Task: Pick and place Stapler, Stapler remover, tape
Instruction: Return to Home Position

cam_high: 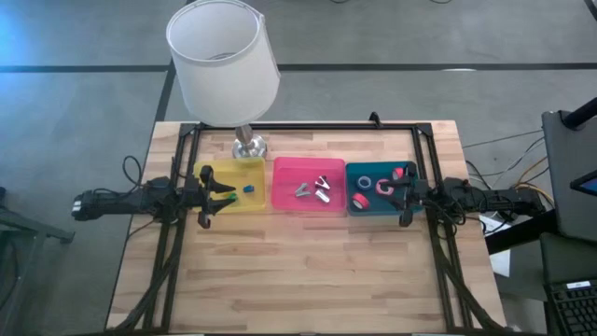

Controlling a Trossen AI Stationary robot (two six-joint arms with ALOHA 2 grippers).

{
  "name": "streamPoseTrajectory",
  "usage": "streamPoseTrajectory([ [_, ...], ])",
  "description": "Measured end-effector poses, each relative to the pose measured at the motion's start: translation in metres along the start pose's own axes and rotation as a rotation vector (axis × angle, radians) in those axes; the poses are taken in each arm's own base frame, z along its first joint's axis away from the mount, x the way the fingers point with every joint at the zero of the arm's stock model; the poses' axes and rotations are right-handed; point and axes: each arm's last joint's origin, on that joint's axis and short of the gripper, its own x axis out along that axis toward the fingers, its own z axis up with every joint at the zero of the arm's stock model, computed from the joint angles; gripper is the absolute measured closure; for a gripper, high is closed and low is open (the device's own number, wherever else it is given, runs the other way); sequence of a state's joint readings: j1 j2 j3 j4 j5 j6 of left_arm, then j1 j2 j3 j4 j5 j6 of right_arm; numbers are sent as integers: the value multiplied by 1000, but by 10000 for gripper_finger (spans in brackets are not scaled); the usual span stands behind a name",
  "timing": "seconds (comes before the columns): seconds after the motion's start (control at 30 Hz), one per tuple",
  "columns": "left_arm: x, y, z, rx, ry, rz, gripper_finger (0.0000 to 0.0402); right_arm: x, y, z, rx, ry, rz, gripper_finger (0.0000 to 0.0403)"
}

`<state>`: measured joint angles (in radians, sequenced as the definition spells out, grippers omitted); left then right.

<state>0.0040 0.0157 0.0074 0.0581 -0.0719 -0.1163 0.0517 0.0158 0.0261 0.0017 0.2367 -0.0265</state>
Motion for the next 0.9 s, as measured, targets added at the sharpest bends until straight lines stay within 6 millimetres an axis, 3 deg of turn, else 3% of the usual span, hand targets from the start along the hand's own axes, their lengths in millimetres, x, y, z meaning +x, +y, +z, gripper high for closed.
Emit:
streamPoseTrajectory([
  [0.4,0,0,0,0,0,0,227,0,0,0,-2,0,0,241],
  [0.9,0,0,0,0,0,0,227,0,0,0,-2,0,0,259],
])
